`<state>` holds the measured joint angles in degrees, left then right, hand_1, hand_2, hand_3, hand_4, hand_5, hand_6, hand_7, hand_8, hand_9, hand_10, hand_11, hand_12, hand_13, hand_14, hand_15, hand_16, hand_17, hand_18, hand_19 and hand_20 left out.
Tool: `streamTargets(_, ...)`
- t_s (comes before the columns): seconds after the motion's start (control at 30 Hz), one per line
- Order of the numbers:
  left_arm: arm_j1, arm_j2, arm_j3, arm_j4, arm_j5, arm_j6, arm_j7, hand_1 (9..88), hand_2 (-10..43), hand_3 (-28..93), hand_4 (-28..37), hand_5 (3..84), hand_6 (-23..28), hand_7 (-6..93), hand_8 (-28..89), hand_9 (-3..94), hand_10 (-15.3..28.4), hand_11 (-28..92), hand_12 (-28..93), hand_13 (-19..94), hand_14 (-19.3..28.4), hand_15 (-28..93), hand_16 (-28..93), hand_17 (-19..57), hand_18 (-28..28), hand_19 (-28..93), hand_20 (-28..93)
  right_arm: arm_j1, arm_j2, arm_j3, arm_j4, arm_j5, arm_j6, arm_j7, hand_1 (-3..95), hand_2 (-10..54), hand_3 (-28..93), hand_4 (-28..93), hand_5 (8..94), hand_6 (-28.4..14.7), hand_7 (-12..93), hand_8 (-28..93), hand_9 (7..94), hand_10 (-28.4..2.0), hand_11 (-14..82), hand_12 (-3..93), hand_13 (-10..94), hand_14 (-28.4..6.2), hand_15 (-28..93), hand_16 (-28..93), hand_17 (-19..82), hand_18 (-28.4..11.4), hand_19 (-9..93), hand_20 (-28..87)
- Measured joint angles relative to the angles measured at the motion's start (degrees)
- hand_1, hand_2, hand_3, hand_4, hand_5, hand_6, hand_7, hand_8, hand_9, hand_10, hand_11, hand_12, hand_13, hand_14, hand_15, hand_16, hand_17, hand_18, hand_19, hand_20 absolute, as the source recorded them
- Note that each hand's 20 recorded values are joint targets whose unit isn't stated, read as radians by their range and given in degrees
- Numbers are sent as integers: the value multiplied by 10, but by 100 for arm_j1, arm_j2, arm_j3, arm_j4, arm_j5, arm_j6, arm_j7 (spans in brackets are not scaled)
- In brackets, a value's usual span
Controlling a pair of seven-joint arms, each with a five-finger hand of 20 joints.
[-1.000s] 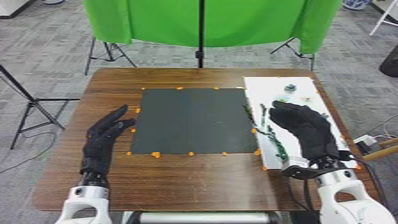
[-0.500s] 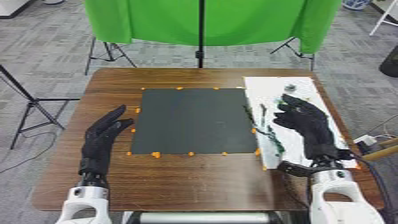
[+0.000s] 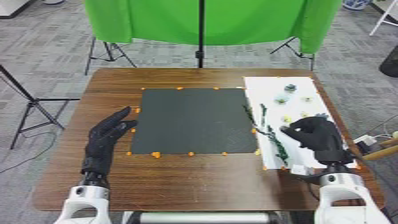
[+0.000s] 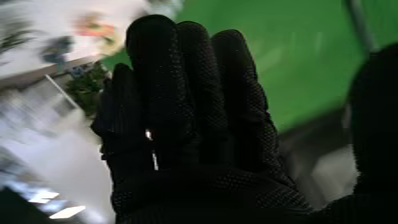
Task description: Arrange flowers
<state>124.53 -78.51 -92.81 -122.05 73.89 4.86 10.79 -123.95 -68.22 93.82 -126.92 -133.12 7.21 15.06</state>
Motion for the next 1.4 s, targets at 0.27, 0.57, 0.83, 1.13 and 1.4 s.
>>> streamTargets(0.27,-3,3,-21,-27,30,-22,-93,337,-85,613,-155,465,13,112,-63,528,115,227,161,388,142,131,69,40,121,42,226,-4,655,-113,195,-1445,-557,198,370,-95,378,-282,670,-57,198,-57,722,-177,235,238,775,-92,514,256,502,-166,851,478)
streamTargets(0.57,-3,8,-7,-29,34,-84,-152,336,-85,613,-155,464,14,110,-63,526,115,225,162,387,142,129,69,39,122,44,226,636,930,-796,941,-1487,-407,265,303,-95,550,-280,710,-50,225,-58,779,-168,247,231,846,-66,491,270,575,-130,891,428)
streamTargets(0.83,0,8,-8,-37,41,-125,-194,336,-85,611,-155,466,15,109,-62,524,115,225,163,385,142,128,70,38,122,45,225,988,970,-1018,1209,-1722,-740,359,428,-95,593,-217,698,-36,374,-54,784,-157,350,260,880,-42,501,292,613,-101,911,425)
streamTargets(1.13,18,8,-27,-55,54,-167,-272,335,-84,609,-154,464,15,107,-62,522,116,223,163,384,142,129,71,37,123,45,225,1165,959,-1140,1079,-1786,-1192,582,870,-95,-281,573,768,-13,380,217,888,-114,290,398,937,-22,531,301,683,-82,932,421)
streamTargets(1.4,58,6,-57,-77,45,-166,-308,334,-84,608,-154,464,16,106,-61,520,116,223,163,382,144,128,71,37,123,47,224,1173,917,-1226,1177,-1769,-874,592,856,-95,-282,682,743,-12,426,260,865,-119,379,392,937,-11,591,286,704,-81,932,496)
